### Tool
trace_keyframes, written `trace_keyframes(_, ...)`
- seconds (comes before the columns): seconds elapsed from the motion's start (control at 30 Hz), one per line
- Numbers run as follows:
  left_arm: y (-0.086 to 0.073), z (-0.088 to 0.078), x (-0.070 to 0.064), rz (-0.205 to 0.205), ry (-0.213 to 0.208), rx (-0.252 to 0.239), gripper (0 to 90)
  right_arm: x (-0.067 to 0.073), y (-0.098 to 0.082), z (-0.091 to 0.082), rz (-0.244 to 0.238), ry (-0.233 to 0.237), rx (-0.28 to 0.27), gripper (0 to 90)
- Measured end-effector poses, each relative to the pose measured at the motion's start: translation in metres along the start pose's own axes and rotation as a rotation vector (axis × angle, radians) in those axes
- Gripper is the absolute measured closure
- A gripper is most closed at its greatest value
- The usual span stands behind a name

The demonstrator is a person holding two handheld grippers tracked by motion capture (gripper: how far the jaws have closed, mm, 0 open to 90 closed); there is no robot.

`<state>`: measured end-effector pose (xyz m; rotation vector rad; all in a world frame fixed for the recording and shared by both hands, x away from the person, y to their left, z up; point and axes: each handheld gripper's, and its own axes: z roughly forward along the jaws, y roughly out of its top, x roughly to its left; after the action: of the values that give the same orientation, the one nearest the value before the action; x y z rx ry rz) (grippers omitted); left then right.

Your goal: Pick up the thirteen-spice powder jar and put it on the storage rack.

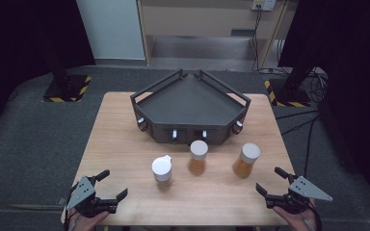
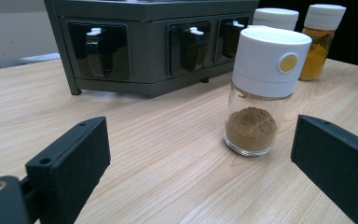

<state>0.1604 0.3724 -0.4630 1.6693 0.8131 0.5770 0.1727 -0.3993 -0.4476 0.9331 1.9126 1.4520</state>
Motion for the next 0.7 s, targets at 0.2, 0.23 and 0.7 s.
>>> trace_keyframes(0.2, 0.0002, 0.0004, -0.001, -0.002, 0.006, -0.003, 3.4, -0.0012, -0.0019, -0.0003, 0.006, 0.001, -0.008, 5.6)
trace_keyframes(0.23, 0.0002, 0.0004, -0.0009, -0.003, 0.006, -0.002, 3.4, -0.0015, -0.0025, -0.0003, 0.008, 0.0, -0.011, 5.4)
trace_keyframes(0.7, 0.0008, -0.0012, -0.0002, -0.01, -0.002, -0.007, 2.7, 0.0022, -0.0008, 0.0, 0.0, -0.013, -0.005, 5.1)
